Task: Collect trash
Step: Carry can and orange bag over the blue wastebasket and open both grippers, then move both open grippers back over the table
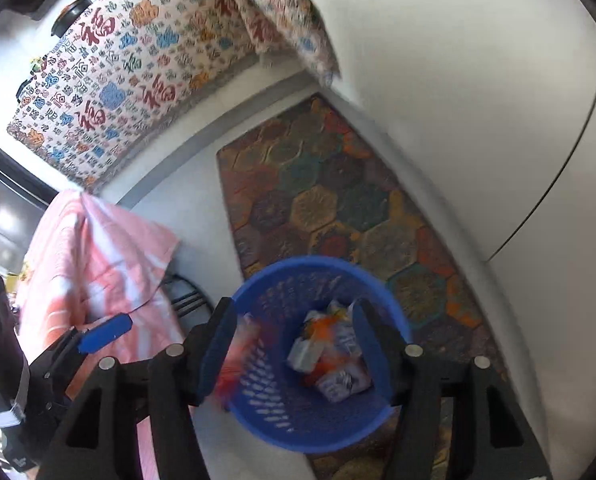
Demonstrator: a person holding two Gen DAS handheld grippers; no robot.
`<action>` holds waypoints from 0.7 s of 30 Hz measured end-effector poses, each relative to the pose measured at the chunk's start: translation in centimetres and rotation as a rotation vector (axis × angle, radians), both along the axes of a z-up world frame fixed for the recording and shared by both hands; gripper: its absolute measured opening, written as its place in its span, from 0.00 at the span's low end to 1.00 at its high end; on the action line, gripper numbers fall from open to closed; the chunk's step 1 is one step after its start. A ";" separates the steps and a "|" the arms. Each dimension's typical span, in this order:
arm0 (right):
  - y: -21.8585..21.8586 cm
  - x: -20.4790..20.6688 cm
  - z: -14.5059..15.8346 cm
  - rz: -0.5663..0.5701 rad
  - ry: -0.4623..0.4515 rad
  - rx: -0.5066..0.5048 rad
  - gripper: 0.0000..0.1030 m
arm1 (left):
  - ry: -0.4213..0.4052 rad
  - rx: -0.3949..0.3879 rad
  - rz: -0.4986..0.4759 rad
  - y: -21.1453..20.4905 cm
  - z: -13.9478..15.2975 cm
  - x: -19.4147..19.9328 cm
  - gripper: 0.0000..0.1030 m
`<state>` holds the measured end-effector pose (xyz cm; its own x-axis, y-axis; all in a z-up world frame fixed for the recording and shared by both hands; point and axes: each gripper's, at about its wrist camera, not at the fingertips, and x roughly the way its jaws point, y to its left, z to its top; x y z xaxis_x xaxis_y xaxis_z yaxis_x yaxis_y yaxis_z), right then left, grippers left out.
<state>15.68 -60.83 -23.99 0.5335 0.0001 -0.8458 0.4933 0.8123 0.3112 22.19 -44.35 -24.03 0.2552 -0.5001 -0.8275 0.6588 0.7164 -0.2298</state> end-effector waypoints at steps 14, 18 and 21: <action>6.8 -0.7 9.6 0.069 -0.223 -0.341 0.64 | -0.066 -0.033 0.146 16.1 9.4 -6.7 0.95; 13.0 0.8 10.8 0.188 -0.271 -0.368 0.64 | -0.095 0.043 0.267 23.7 9.0 -7.6 0.95; 18.8 2.4 10.8 0.303 -0.287 -0.340 0.64 | -0.090 0.113 0.405 30.0 7.4 -7.0 0.95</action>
<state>18.10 -42.07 -13.22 0.7621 -0.0583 -0.6448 0.1545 0.9835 0.0937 15.23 -14.35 -16.60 0.4861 -0.2525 -0.8366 0.3330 0.9386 -0.0898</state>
